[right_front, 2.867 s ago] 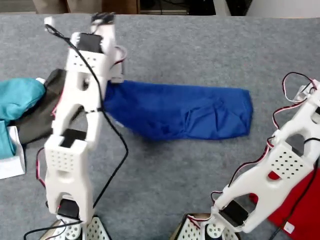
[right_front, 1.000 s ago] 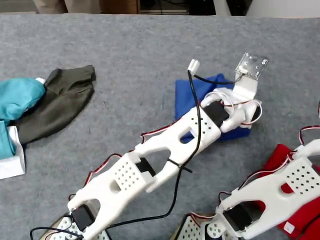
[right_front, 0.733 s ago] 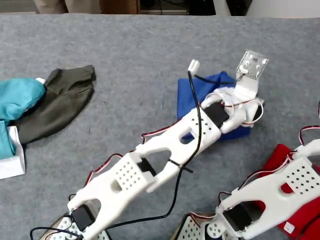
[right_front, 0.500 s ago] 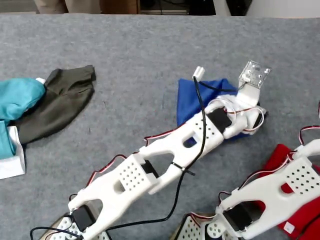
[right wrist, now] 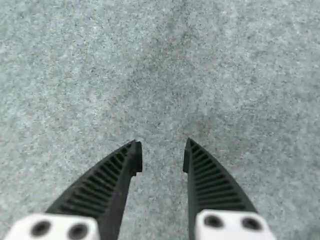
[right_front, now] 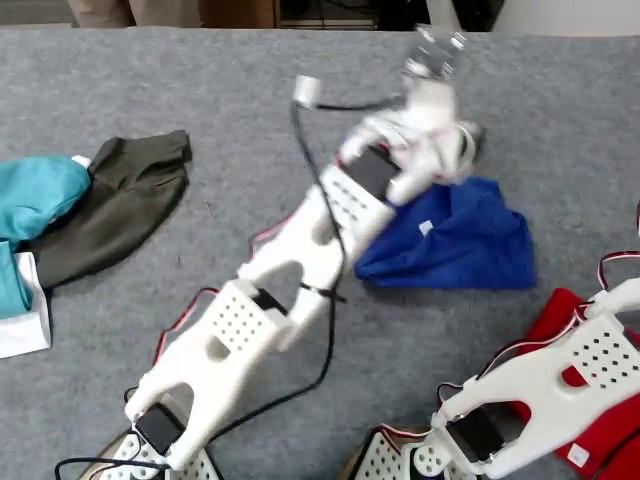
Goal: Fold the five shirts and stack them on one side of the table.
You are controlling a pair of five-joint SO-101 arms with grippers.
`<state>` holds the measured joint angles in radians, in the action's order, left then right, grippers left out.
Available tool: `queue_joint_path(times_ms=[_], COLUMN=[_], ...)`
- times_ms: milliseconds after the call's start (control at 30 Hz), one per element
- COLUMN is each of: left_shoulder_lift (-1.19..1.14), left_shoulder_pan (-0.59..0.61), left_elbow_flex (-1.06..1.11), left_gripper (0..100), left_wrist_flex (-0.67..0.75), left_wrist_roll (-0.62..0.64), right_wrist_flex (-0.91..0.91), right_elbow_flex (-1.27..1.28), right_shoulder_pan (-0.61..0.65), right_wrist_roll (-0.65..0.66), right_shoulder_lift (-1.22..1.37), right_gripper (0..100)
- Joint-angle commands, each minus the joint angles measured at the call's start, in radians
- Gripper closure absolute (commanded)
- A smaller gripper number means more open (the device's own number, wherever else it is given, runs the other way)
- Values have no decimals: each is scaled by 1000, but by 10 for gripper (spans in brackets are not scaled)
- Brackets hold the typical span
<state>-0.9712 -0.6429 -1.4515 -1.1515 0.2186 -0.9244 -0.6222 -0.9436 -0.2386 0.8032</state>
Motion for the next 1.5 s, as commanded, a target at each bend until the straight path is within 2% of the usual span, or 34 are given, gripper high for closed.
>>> queue_joint_path(times_ms=[0,167,300,367,567,633,733,800,967,1167,1267,1367,1467], left_shoulder_lift=[15,15,12,10,82,128,255,384,713,949,1001,1018,1018], left_shoulder_pan=[107,232,245,253,278,278,278,276,290,305,305,305,305], left_elbow_flex=[-38,-38,-100,-68,-9,72,272,399,566,680,717,746,752], left_gripper=[972,981,981,981,981,981,982,982,981,981,981,981,981], left_wrist_flex=[-143,-408,-615,-612,-614,-614,-614,-612,-609,-608,-608,-608,-608], left_wrist_roll=[8,-2,-114,-130,-157,-181,-196,-216,-267,-382,-436,-480,-506], right_wrist_flex=[11,-17,-46,-94,-488,-623,-784,-861,-864,-861,-844,-783,-744], right_elbow_flex=[-18,-18,-18,-35,-225,-318,-463,-544,-458,-56,107,202,223], right_shoulder_pan=[22,71,122,153,335,420,518,570,662,858,943,961,920], right_wrist_roll=[-5,103,181,227,394,468,551,592,621,635,631,629,629], right_shoulder_lift=[-10,-13,-16,-24,-125,-151,-165,-165,-266,-552,-598,-564,-498], right_gripper=[842,842,842,843,844,882,998,976,994,994,994,994,994])
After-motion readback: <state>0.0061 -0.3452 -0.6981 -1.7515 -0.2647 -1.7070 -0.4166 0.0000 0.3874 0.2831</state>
